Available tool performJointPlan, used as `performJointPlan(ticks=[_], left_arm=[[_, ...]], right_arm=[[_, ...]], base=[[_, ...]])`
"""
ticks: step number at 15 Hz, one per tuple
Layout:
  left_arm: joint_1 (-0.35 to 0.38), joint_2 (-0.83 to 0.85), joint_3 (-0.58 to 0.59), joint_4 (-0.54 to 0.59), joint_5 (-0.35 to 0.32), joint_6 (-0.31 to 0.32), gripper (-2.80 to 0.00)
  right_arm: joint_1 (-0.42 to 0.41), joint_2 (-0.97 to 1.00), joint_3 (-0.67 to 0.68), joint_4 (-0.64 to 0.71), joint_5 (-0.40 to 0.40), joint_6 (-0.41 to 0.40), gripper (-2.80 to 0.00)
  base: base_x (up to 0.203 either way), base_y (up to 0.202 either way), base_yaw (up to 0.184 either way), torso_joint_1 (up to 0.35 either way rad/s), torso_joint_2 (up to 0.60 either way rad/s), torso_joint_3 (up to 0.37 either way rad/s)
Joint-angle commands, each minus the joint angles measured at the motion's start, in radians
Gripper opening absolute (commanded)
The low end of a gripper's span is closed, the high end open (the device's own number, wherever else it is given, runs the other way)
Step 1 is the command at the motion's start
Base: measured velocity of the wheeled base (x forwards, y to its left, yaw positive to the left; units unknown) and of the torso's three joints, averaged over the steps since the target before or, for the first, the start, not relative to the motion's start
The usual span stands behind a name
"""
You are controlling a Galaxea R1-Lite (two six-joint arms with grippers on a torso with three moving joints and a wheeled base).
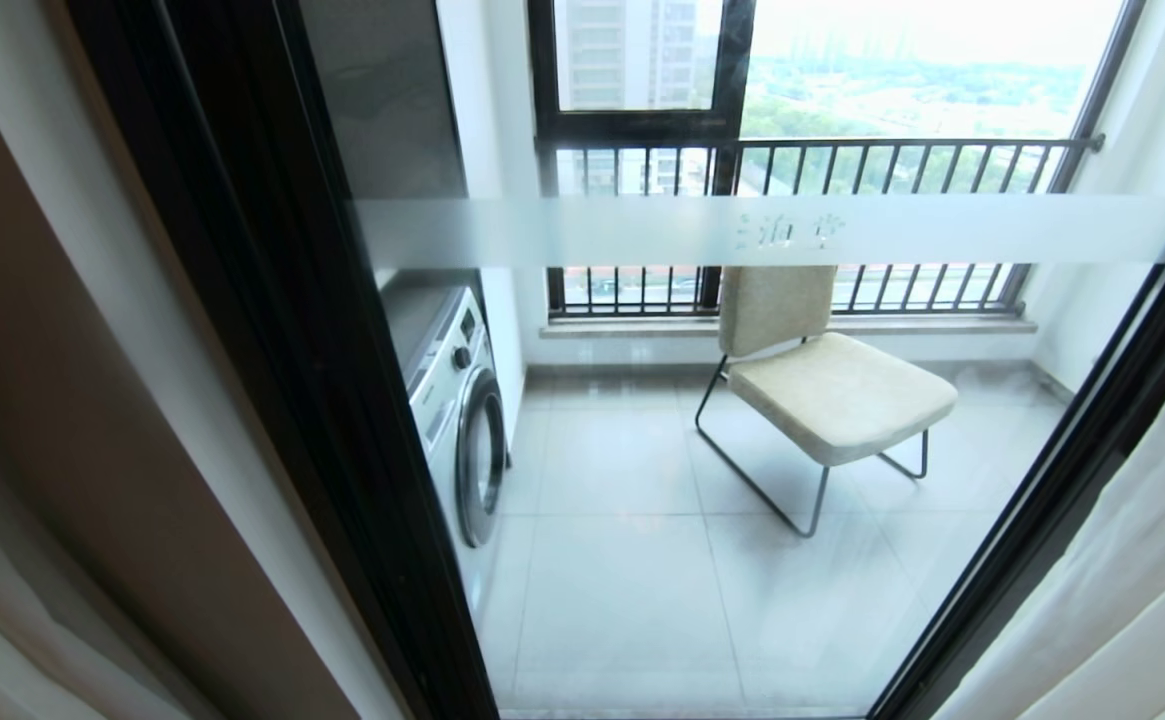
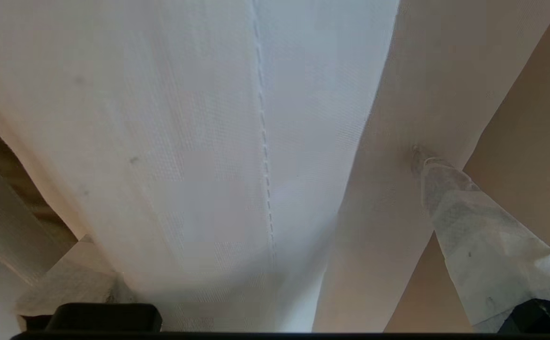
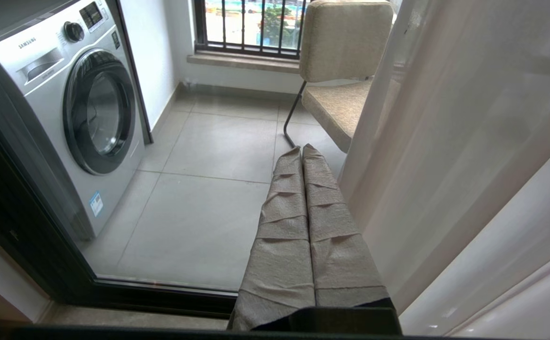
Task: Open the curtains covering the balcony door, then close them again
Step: Close the inner curtains on both sides
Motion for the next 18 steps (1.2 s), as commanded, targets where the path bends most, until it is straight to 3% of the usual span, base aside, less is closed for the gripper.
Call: performJointPlan(ticks=[1, 10, 11, 18], left_arm=[[0.005, 0.026, -0.007, -0.012, -0.004, -0.001, 0.00], [0.003, 0.085, -0.034, -0.040, -0.040, -0.001, 0.00], [0.003, 0.087, -0.033, -0.040, -0.040, -0.001, -2.80], [0.003, 0.099, -0.032, -0.040, -0.042, -0.001, -2.80]], right_arm=[[0.000, 0.000, 0.000, 0.000, 0.001, -0.001, -2.80], [0.000, 0.000, 0.000, 0.000, 0.001, -0.001, -2.80], [0.000, 0.000, 0.000, 0.000, 0.001, -0.001, -2.80], [0.000, 0.000, 0.000, 0.000, 0.001, -0.001, -2.80]], base=[[0.000, 0.000, 0.000, 0.000, 0.00, 0.000], [0.000, 0.000, 0.000, 0.000, 0.00, 0.000], [0.000, 0.000, 0.000, 0.000, 0.00, 0.000], [0.000, 0.000, 0.000, 0.000, 0.00, 0.000]])
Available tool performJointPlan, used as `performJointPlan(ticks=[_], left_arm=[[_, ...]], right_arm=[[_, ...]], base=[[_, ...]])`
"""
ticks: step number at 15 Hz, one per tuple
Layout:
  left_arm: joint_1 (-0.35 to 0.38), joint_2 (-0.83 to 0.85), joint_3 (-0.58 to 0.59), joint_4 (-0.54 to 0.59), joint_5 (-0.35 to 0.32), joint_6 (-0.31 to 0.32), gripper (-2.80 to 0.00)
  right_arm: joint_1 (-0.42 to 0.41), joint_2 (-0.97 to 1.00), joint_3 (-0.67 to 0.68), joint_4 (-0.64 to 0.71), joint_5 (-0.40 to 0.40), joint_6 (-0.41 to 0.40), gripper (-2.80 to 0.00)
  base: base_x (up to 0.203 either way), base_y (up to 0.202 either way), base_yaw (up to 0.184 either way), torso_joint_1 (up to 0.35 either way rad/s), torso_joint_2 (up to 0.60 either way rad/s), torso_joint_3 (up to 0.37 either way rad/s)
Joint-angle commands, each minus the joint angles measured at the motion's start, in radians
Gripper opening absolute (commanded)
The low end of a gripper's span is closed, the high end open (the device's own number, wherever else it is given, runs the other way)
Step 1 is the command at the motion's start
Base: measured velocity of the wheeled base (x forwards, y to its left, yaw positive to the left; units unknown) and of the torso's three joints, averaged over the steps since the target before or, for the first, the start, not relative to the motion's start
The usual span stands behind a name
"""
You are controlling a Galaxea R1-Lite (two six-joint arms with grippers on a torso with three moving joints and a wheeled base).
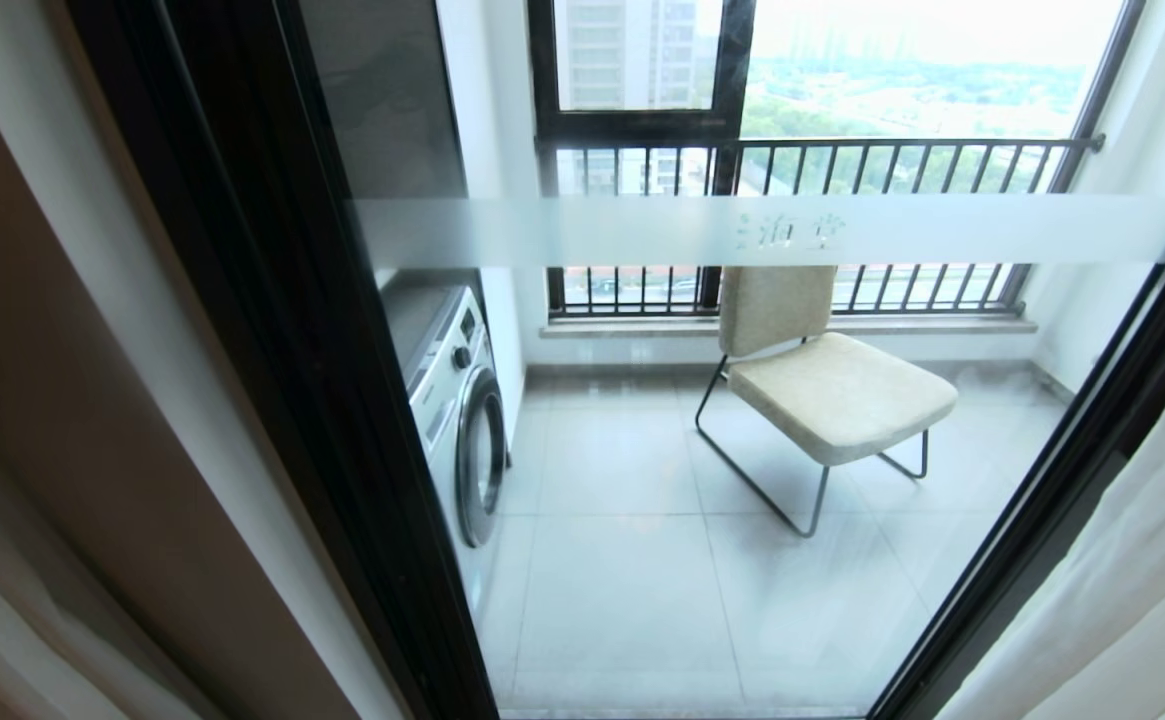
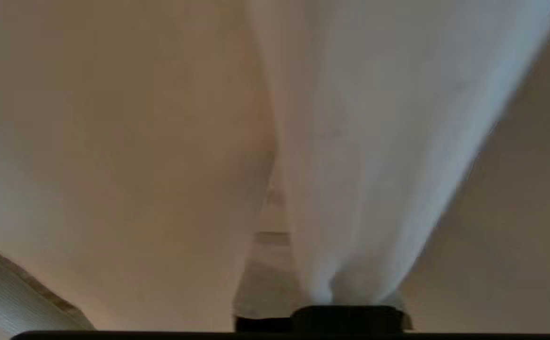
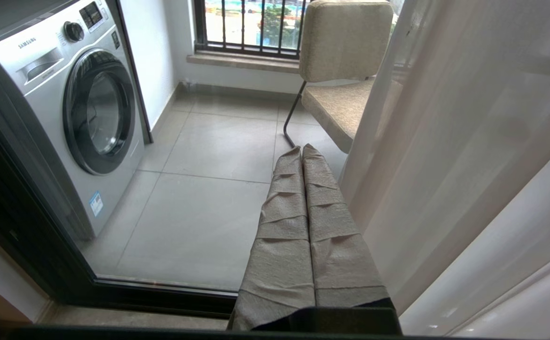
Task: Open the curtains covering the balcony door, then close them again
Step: Close the inner curtains on both sides
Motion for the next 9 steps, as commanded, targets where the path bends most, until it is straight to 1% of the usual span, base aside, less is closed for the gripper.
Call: performJointPlan(ticks=[1, 5, 6, 8, 9], left_arm=[[0.000, 0.001, 0.001, -0.002, -0.001, -0.002, -2.80], [-0.003, -0.010, 0.001, -0.002, -0.002, -0.002, -2.80], [-0.002, -0.019, 0.002, -0.002, -0.015, -0.002, -2.80], [0.001, -0.042, 0.009, 0.000, -0.064, -0.003, -2.80], [0.001, -0.055, 0.014, 0.000, -0.070, -0.003, -2.80]], right_arm=[[0.000, 0.000, 0.000, 0.000, 0.001, -0.002, -2.80], [0.000, 0.000, 0.000, 0.000, 0.001, -0.001, -2.80], [0.000, 0.000, 0.000, 0.000, 0.001, -0.001, -2.80], [0.000, 0.000, 0.000, 0.000, 0.001, -0.001, -2.80], [0.000, 0.000, 0.000, 0.000, 0.001, -0.001, -2.80]], base=[[0.000, 0.000, 0.000, 0.000, 0.00, 0.000], [0.000, 0.000, 0.000, 0.000, 0.00, 0.000], [0.000, 0.000, 0.000, 0.000, 0.00, 0.000], [0.000, 0.000, 0.000, 0.000, 0.00, 0.000], [0.000, 0.000, 0.000, 0.000, 0.00, 0.000]])
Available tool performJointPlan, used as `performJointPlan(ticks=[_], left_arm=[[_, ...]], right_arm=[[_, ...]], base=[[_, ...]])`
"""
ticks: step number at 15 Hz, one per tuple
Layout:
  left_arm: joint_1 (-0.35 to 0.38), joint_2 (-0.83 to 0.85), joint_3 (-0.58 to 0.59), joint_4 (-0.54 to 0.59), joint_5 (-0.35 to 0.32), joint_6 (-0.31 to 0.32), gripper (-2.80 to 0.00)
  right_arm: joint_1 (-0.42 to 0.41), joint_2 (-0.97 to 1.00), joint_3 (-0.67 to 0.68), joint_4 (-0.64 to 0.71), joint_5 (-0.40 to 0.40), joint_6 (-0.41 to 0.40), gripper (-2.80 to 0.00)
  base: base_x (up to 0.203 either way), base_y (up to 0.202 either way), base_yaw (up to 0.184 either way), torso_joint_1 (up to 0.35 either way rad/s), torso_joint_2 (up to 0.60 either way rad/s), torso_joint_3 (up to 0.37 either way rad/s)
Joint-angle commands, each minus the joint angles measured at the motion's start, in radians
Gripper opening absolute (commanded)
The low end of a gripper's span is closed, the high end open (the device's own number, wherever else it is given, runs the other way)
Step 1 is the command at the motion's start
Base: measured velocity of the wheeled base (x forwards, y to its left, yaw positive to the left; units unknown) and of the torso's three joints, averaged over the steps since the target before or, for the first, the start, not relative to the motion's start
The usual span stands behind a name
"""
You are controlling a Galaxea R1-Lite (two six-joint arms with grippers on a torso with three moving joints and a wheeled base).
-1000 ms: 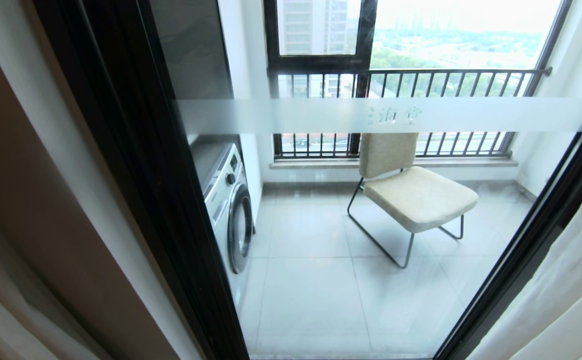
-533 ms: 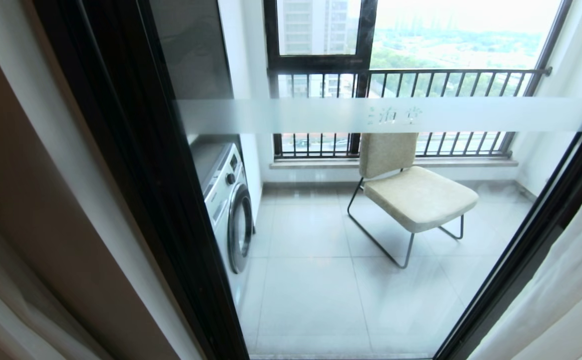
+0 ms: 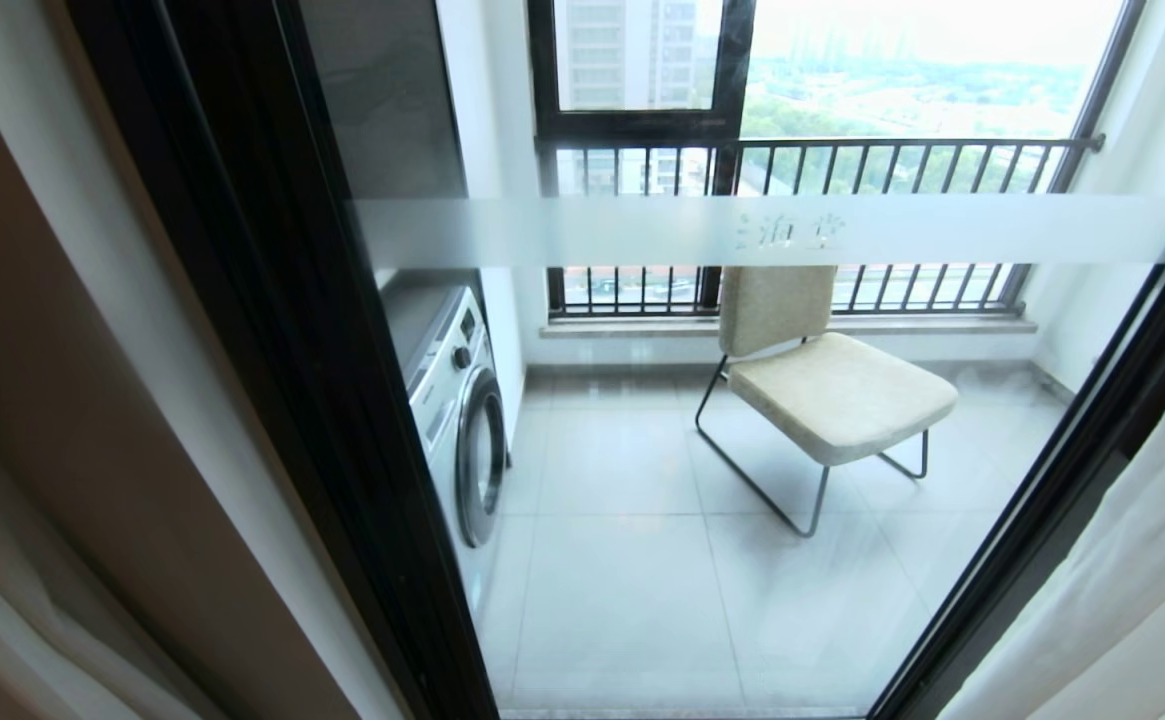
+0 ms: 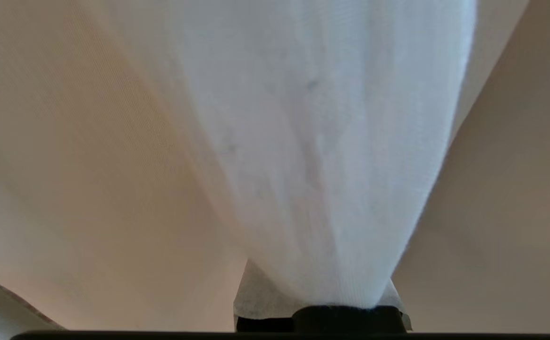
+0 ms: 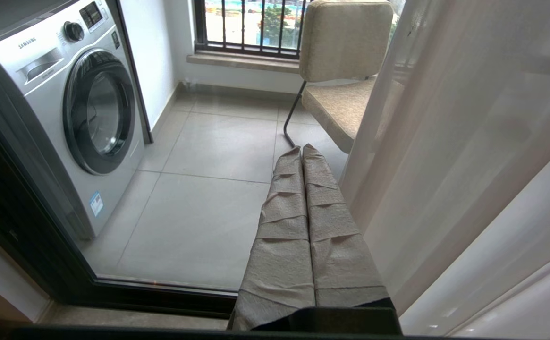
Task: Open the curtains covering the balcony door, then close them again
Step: Close the inner curtains on both sides
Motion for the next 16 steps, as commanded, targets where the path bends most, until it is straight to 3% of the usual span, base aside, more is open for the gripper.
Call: performJointPlan(ticks=[1, 4, 16], left_arm=[[0.001, -0.035, 0.007, -0.003, -0.003, -0.001, -2.80], [-0.002, -0.076, 0.033, -0.003, -0.007, -0.001, -2.80], [-0.018, -0.230, 0.143, 0.002, -0.195, -0.005, -2.80]], right_arm=[[0.000, 0.000, 0.000, 0.000, 0.001, -0.001, -2.80], [0.000, 0.000, 0.000, 0.000, 0.001, -0.001, -2.80], [0.000, 0.000, 0.000, 0.000, 0.001, -0.001, -2.80]], base=[[0.000, 0.000, 0.000, 0.000, 0.00, 0.000], [0.000, 0.000, 0.000, 0.000, 0.00, 0.000], [0.000, 0.000, 0.000, 0.000, 0.00, 0.000]])
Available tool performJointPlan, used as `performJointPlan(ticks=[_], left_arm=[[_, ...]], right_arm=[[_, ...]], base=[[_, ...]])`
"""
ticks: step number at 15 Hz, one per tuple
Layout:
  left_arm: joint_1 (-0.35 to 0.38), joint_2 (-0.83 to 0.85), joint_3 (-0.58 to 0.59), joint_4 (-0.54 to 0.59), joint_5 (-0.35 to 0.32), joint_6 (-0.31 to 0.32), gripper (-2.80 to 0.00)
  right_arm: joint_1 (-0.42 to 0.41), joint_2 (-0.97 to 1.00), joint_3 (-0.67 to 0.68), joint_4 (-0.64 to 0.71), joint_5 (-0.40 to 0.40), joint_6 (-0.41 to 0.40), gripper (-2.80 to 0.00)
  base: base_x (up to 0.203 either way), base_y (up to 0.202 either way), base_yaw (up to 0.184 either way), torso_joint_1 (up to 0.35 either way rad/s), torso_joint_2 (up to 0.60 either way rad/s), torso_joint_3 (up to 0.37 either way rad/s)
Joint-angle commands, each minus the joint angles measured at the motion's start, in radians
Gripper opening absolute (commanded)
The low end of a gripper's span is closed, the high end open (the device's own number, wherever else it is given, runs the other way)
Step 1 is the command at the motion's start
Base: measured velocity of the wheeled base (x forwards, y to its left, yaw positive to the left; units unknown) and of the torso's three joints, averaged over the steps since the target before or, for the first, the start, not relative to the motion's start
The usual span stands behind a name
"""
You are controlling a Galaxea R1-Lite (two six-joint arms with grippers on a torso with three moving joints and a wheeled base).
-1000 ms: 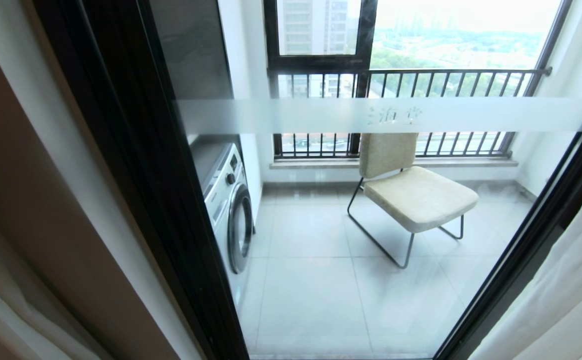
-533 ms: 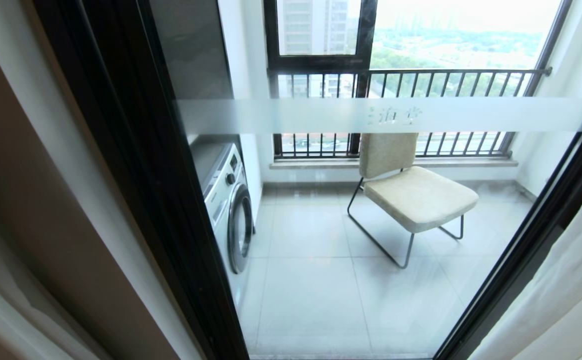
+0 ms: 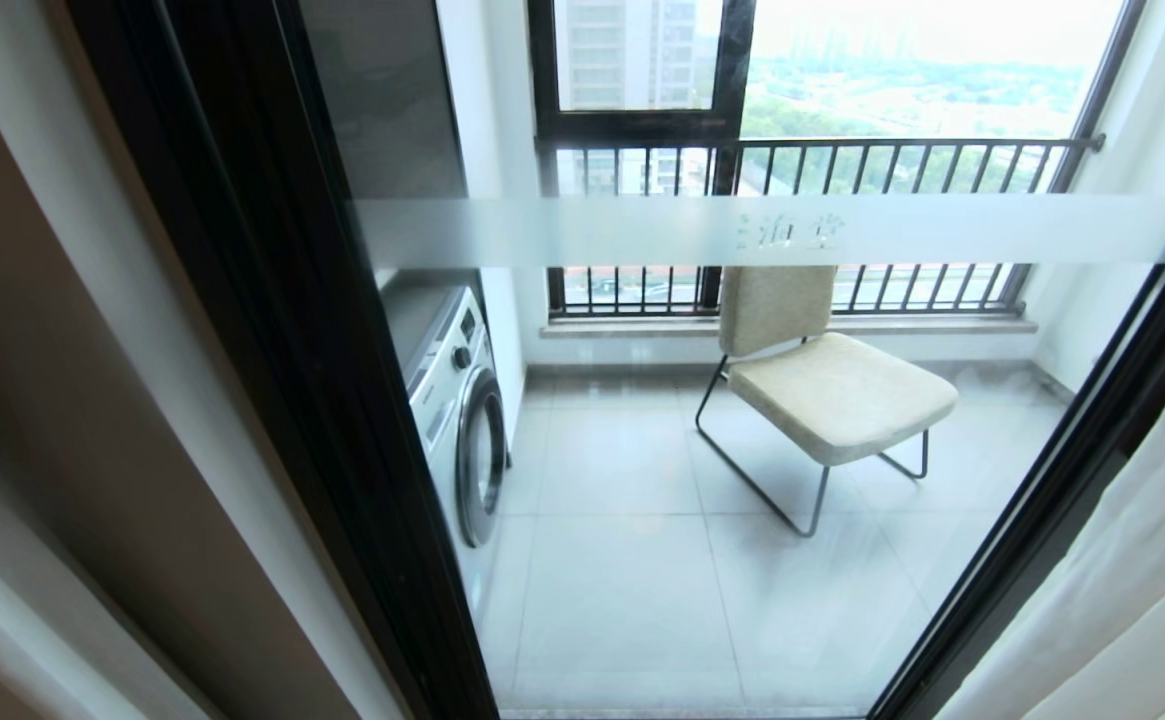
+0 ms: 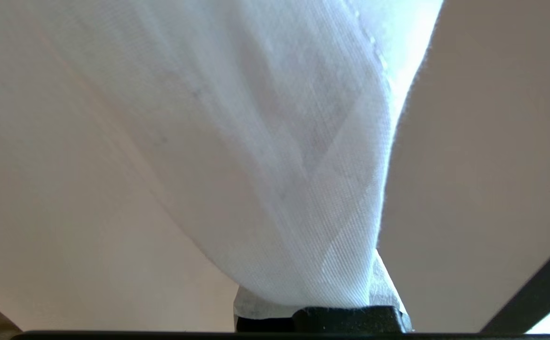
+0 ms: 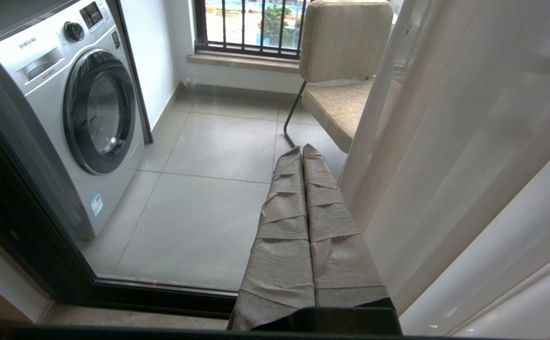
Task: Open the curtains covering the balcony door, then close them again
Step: Close the inner curtains on both sides
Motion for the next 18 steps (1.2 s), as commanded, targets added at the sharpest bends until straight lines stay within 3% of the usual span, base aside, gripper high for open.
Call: performJointPlan(ticks=[1, 10, 18], left_arm=[[-0.009, -0.021, 0.011, -0.003, -0.012, -0.001, -2.80], [-0.183, -0.053, 0.016, -0.003, -0.020, -0.038, -2.80], [-0.277, -0.096, 0.044, -0.001, -0.020, -0.040, -2.80]], right_arm=[[0.000, 0.000, 0.000, 0.000, 0.001, -0.001, -2.80], [0.000, 0.000, 0.000, 0.000, 0.001, -0.001, -2.80], [0.000, 0.000, 0.000, 0.000, 0.001, -0.001, -2.80]], base=[[0.000, 0.000, 0.000, 0.000, 0.00, 0.000], [0.000, 0.000, 0.000, 0.000, 0.00, 0.000], [0.000, 0.000, 0.000, 0.000, 0.00, 0.000]])
